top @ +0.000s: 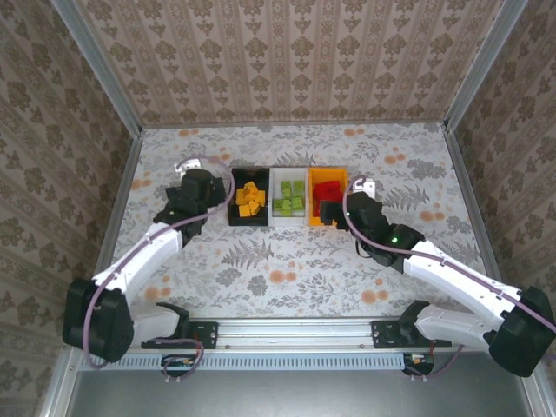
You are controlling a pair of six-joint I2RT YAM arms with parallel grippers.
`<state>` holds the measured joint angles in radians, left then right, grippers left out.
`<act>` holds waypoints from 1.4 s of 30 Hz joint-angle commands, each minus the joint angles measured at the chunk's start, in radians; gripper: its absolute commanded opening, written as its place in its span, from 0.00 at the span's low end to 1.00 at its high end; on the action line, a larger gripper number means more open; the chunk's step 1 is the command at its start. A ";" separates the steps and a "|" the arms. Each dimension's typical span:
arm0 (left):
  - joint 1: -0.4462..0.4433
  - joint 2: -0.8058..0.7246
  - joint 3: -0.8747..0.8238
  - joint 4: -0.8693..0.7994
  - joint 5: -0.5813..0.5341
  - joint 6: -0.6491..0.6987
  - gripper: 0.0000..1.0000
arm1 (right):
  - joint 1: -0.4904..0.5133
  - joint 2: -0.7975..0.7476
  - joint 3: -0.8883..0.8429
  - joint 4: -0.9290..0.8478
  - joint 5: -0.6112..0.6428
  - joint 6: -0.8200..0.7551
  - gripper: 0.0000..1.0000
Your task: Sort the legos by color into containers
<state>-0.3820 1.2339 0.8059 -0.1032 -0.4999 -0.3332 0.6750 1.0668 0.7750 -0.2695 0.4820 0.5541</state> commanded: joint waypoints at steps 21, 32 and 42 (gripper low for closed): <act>0.266 0.302 -0.260 0.730 0.096 0.376 1.00 | -0.136 -0.172 -0.133 0.089 0.118 -0.152 1.00; 0.302 0.274 -0.316 0.789 0.294 0.394 1.00 | -0.216 -0.182 -0.264 0.275 0.254 -0.298 1.00; 0.335 0.312 -0.424 1.017 0.294 0.356 1.00 | -0.480 -0.092 -0.436 0.758 0.040 -0.456 1.00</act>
<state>-0.0525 1.5421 0.3843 0.8108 -0.1596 0.0456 0.2600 0.9257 0.3717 0.2749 0.6243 0.1646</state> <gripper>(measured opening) 0.997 0.999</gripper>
